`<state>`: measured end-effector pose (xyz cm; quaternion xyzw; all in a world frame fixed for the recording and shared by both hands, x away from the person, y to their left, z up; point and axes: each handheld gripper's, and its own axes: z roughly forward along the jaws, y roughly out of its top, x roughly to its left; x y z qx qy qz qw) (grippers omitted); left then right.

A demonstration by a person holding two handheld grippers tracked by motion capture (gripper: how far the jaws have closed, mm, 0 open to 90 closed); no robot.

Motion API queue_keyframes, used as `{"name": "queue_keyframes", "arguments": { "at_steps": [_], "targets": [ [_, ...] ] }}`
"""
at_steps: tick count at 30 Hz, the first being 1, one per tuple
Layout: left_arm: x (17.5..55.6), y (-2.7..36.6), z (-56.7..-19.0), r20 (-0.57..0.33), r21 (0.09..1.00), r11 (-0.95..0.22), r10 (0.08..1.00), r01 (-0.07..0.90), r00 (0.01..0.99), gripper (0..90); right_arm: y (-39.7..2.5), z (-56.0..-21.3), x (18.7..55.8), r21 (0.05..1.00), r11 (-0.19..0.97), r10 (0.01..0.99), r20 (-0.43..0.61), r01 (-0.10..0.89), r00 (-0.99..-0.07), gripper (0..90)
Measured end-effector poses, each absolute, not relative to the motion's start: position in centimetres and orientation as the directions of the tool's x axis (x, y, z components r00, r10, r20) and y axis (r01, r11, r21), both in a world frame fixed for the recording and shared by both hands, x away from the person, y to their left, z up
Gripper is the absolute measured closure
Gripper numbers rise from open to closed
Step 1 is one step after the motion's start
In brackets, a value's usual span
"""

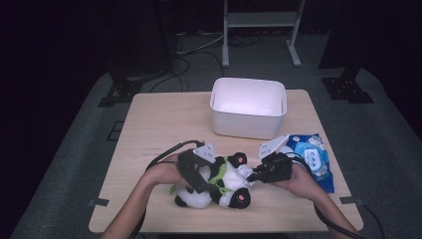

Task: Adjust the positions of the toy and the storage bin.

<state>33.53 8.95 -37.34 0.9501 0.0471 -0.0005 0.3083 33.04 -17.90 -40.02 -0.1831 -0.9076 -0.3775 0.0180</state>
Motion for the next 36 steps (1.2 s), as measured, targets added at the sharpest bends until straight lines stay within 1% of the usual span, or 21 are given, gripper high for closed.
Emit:
{"name": "queue_keyframes", "arguments": {
  "at_steps": [2,4,6,10,17,30,33,36],
  "targets": [
    [33.4,8.9,-37.4,-0.022,0.575,-0.814,0.088,0.084,0.996,14.3,-18.2,-40.4,33.0,0.676,0.644,0.327,0.178,0.357,-0.928,80.6],
    [33.3,8.7,-37.6,-0.010,0.549,-0.832,0.084,0.075,0.996,11.6,-18.4,-40.7,33.0,0.676,0.641,0.335,0.180,0.364,-0.925,80.4],
    [33.3,8.6,-37.8,0.007,0.527,-0.847,0.086,0.069,0.996,11.3,-18.6,-40.9,33.0,0.676,0.639,0.344,0.177,0.368,-0.922,80.4],
    [33.4,8.6,-38.0,0.010,0.524,-0.849,0.088,0.070,0.996,12.7,-18.6,-41.3,33.2,0.676,0.637,0.348,0.176,0.370,-0.921,80.4],
    [33.6,9.3,-38.1,-0.001,0.534,-0.841,0.095,0.081,0.995,22.5,-19.1,-42.2,33.5,0.665,0.632,0.374,0.190,0.399,-0.908,80.1],
    [33.6,9.3,-37.8,-0.009,0.532,-0.843,0.094,0.084,0.996,21.0,-19.8,-44.2,33.8,0.643,0.625,0.394,0.230,0.443,-0.890,80.0],
    [33.6,9.4,-37.8,-0.010,0.533,-0.842,0.094,0.085,0.995,21.2,-19.8,-44.1,33.8,0.654,0.609,0.390,0.246,0.449,-0.887,80.1],
    [33.7,9.5,-37.9,-0.005,0.530,-0.844,0.092,0.080,0.996,21.8,-19.6,-43.3,33.8,0.668,0.607,0.389,0.222,0.430,-0.894,80.1]
  ]
}}
